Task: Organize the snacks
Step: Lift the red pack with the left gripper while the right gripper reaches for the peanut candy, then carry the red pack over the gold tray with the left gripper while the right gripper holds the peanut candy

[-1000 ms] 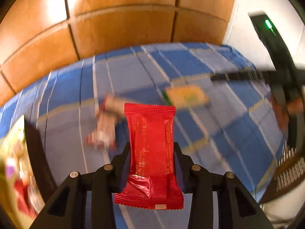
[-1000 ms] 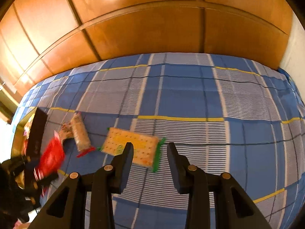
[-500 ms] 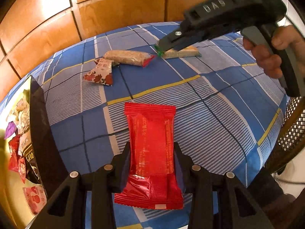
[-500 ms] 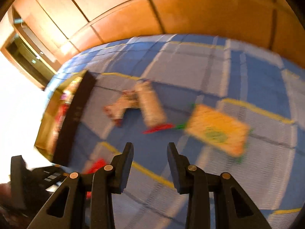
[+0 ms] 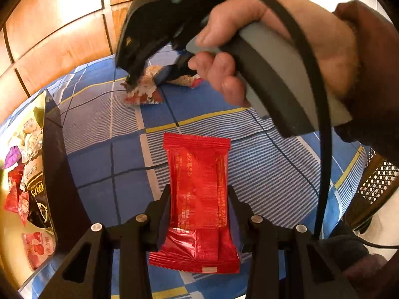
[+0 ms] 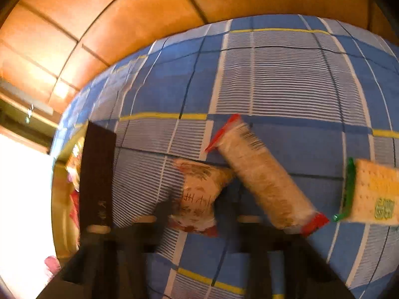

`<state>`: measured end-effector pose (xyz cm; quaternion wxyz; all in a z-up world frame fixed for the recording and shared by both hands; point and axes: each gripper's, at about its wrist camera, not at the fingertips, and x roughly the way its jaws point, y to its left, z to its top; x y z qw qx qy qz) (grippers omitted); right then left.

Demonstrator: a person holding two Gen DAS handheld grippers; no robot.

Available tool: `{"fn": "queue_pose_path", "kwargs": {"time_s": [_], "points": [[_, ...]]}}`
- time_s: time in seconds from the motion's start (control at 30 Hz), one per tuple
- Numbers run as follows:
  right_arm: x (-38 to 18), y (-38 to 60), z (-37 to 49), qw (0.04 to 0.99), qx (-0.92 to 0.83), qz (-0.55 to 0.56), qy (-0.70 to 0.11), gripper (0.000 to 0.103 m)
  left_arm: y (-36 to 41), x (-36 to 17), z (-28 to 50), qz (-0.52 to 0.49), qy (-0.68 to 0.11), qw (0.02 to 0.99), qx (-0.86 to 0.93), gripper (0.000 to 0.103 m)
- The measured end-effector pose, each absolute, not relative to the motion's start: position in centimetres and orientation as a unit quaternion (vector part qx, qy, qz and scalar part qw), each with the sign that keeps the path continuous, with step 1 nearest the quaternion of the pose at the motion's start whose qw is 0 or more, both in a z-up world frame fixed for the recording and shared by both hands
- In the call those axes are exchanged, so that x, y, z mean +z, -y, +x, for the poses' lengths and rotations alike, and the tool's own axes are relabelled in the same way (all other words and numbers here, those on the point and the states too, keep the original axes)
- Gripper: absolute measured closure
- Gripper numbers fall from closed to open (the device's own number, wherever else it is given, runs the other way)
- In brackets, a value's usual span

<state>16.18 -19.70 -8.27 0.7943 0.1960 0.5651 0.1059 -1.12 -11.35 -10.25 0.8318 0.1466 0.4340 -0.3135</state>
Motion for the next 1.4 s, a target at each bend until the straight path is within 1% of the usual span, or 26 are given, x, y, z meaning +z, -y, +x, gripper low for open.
{"fn": "queue_pose_path", "kwargs": {"time_s": [0.13, 0.27, 0.43, 0.5, 0.6, 0.77, 0.93, 1.13, 1.4], "points": [[-6.7, 18.1, 14.4, 0.814, 0.134, 0.098, -0.557, 0.081, 10.8, -10.3, -1.4, 0.14, -0.432, 0.834, -0.314, 0.062], [-5.3, 18.6, 11.3, 0.82, 0.146, -0.002, -0.553, 0.08, 10.5, -10.5, -1.5, 0.137, -0.431, 0.836, -0.312, 0.062], [-6.1, 21.6, 7.5, 0.805, 0.123, -0.069, -0.577, 0.08, 10.6, -10.4, -1.6, 0.134, -0.431, 0.838, -0.308, 0.061], [-6.8, 22.6, 6.6, 0.801, 0.116, -0.071, -0.583, 0.08, 10.6, -10.5, -1.5, 0.135, -0.43, 0.839, -0.306, 0.061], [-7.7, 24.0, 5.7, 0.804, 0.122, -0.043, -0.58, 0.079, 10.7, -10.5, -1.5, 0.138, -0.431, 0.838, -0.304, 0.061], [-8.0, 23.8, 4.7, 0.827, 0.119, -0.06, -0.547, 0.079, 10.9, -9.7, -1.0, 0.13, -0.438, 0.837, -0.301, 0.063], [-8.0, 23.9, 3.2, 0.848, 0.116, -0.055, -0.515, 0.079, 10.6, -6.5, -1.2, 0.113, -0.406, 0.856, -0.299, 0.063], [-8.0, 24.3, 2.4, 0.866, 0.114, -0.035, -0.486, 0.079, 8.8, -2.4, -0.2, 0.066, -0.384, 0.885, -0.254, 0.063], [-8.4, 23.7, 1.4, 0.889, 0.099, -0.039, -0.445, 0.079, 4.9, -1.2, 1.5, 0.026, -0.395, 0.902, -0.174, 0.062]]}}
